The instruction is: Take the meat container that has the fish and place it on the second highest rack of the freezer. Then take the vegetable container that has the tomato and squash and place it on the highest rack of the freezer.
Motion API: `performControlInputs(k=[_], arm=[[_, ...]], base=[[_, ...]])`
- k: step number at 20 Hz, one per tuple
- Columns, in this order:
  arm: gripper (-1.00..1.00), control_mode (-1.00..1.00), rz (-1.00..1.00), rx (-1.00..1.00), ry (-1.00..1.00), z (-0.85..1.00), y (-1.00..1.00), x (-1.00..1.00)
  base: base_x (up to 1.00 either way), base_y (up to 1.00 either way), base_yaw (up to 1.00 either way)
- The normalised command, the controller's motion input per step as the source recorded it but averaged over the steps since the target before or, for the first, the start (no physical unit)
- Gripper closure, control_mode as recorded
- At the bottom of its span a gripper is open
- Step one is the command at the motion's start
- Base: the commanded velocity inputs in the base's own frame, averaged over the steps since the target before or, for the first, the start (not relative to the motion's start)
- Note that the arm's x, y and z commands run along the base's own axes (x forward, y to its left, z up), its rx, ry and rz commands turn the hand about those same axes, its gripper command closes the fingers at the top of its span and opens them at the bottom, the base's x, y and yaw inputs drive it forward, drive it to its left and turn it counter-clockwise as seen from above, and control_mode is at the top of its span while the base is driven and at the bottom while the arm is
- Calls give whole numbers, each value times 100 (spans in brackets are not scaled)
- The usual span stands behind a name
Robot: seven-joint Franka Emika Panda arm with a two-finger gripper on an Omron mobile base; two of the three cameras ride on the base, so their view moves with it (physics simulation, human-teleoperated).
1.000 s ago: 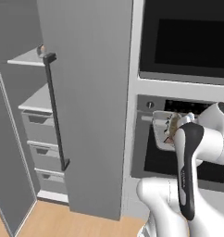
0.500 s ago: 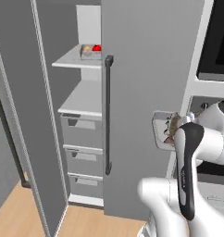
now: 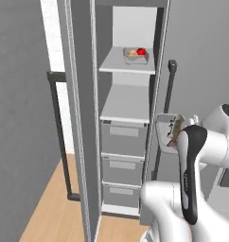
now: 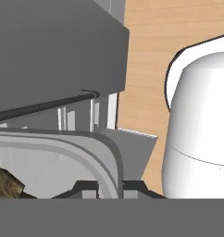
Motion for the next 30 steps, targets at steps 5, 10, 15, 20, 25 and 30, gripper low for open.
performControlInputs(k=[5, 10, 15, 20, 25, 30], arm=[[100, 100, 0, 0, 0, 0, 0, 0], [100, 100, 0, 0, 0, 0, 0, 0], [100, 100, 0, 0, 0, 0, 0, 0], [100, 100, 0, 0, 0, 0, 0, 0], [100, 100, 0, 0, 0, 0, 0, 0], [100, 100, 0, 0, 0, 0, 0, 0]], base=[[2, 16, -9], [11, 13, -12], [43, 39, -17], [57, 20, -15], [60, 1, -9], [43, 21, -8]])
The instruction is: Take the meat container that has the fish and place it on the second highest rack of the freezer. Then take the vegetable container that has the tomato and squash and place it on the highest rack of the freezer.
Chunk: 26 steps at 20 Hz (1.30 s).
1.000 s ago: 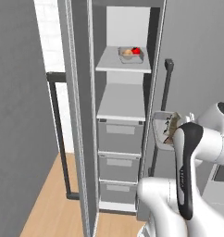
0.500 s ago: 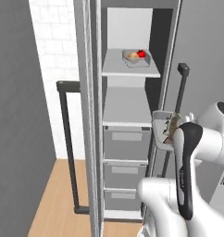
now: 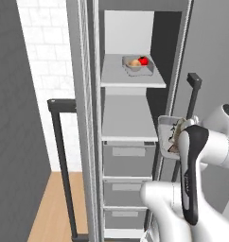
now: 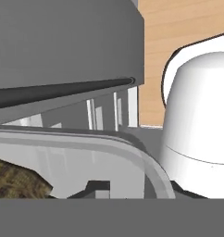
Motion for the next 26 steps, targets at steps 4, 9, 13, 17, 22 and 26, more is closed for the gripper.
performControlInputs(k=[4, 9, 13, 17, 22, 26], arm=[[100, 100, 0, 0, 0, 0, 0, 0], [100, -100, -4, -22, -11, -27, 56, 1], [100, -100, -1, -15, -3, -11, 26, 0], [100, -100, 1, -5, 4, -16, 3, 4], [100, -100, 12, 0, 3, -58, 12, 39], [100, -100, 13, 0, 0, -47, 14, 53]], base=[[16, 41, -8], [0, 0, 0], [0, 0, 0], [0, 0, 0], [0, 0, 0], [0, 0, 0]])
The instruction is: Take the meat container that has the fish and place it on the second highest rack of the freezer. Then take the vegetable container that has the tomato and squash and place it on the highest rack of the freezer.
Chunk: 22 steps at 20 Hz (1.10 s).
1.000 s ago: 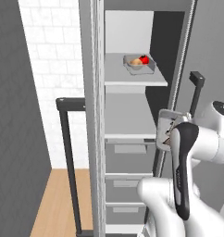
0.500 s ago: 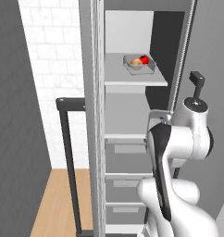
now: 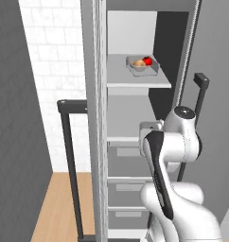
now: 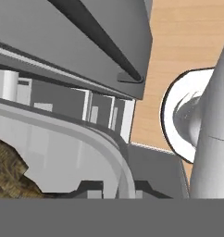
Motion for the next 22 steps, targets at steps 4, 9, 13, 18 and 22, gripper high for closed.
performControlInputs(k=[4, 9, 13, 18, 22], arm=[[100, -100, 0, 4, 0, -8, 0, 84], [100, -100, 0, 0, 0, 0, 0, 80], [100, -100, 0, 0, 4, 0, 0, 77], [100, -100, 0, 0, 2, 0, 0, 75], [100, -100, 0, 0, 0, -4, -14, 48]], base=[[0, 0, 0], [0, 0, 0], [0, 0, 0], [0, 0, 0], [0, 0, 0]])
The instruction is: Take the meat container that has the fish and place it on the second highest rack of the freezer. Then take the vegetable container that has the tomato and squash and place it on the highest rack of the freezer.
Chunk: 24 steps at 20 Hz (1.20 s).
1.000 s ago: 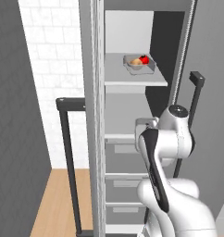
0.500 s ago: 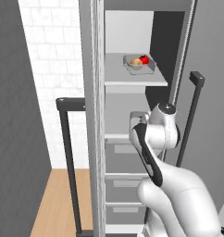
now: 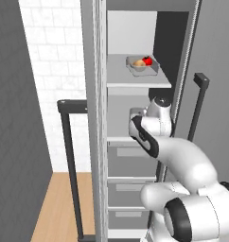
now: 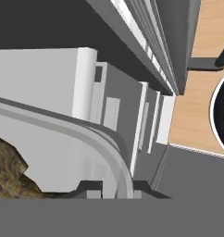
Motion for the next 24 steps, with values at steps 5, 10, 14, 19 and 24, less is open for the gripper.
performControlInputs(k=[5, 10, 14, 19, 24], arm=[[100, -100, 0, -1, 0, -19, -7, 38], [100, -100, 0, -5, -1, -32, 0, 44], [100, -100, 0, -1, 0, -17, -11, 53], [100, -100, 0, 0, 0, -11, -22, 59], [100, -100, 0, -1, 0, -26, -10, 54]], base=[[0, 0, 0], [0, 0, 0], [0, 0, 0], [0, 0, 0], [0, 0, 0]])
